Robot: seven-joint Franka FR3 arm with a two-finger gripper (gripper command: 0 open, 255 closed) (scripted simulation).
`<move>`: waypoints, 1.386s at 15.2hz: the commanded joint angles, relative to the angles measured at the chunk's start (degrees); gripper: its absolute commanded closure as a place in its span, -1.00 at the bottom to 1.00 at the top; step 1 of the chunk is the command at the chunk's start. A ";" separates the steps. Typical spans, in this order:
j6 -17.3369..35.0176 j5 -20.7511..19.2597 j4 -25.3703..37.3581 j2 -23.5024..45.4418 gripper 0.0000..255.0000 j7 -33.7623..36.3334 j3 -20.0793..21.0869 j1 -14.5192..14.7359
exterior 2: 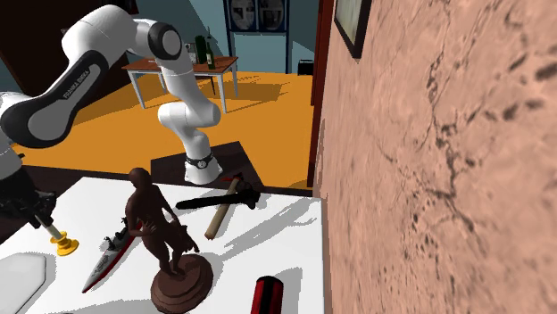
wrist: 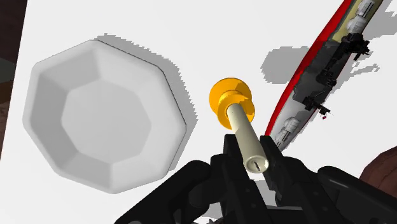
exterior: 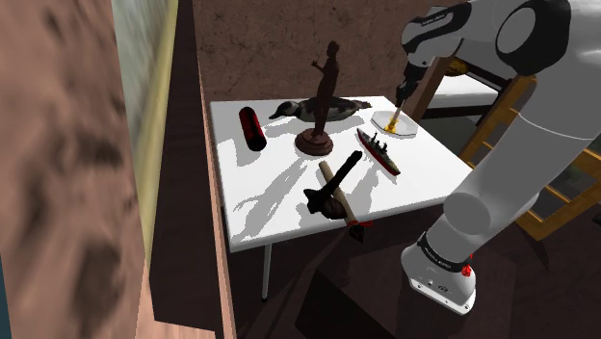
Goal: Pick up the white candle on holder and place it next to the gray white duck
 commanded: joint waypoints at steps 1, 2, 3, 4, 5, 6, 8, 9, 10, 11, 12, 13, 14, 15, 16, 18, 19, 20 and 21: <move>1.46 0.27 -1.04 0.44 1.00 -0.17 0.03 -0.02; 2.18 0.44 -1.51 0.73 1.00 -0.29 0.04 -0.05; 2.90 0.62 -1.97 1.03 1.00 -0.42 0.05 -0.08; 3.61 0.81 -2.42 1.34 1.00 -0.55 0.07 -0.11; 4.33 1.00 -2.85 1.66 1.00 -0.69 0.09 -0.14; 5.04 1.21 -3.27 2.00 1.00 -0.84 0.11 -0.18; 6.35 1.62 -4.01 2.65 1.00 -1.12 0.16 -0.25; 6.35 1.61 -4.02 2.64 1.00 -1.12 0.16 -0.25; 6.35 1.61 -4.01 2.65 1.00 -1.12 0.16 -0.25; 6.35 1.61 -4.01 2.65 1.00 -1.12 0.16 -0.25; 6.35 1.61 -4.01 2.65 1.00 -1.12 0.16 -0.25; 6.35 1.61 -4.01 2.65 1.00 -1.12 0.16 -0.25; 6.35 1.61 -4.01 2.65 1.00 -1.12 0.16 -0.25; 6.35 1.61 -4.01 2.65 1.00 -1.12 0.16 -0.25; 6.35 1.61 -4.02 2.65 -1.00 -1.12 0.16 -0.25; 6.35 1.61 -4.02 2.65 -1.00 -1.12 0.16 -0.25; 6.35 1.61 -4.02 2.65 -1.00 -1.12 0.16 -0.25; 6.35 1.61 -4.02 2.65 -1.00 -1.12 0.16 -0.25; 6.35 1.61 -4.02 2.65 -1.00 -1.12 0.16 -0.25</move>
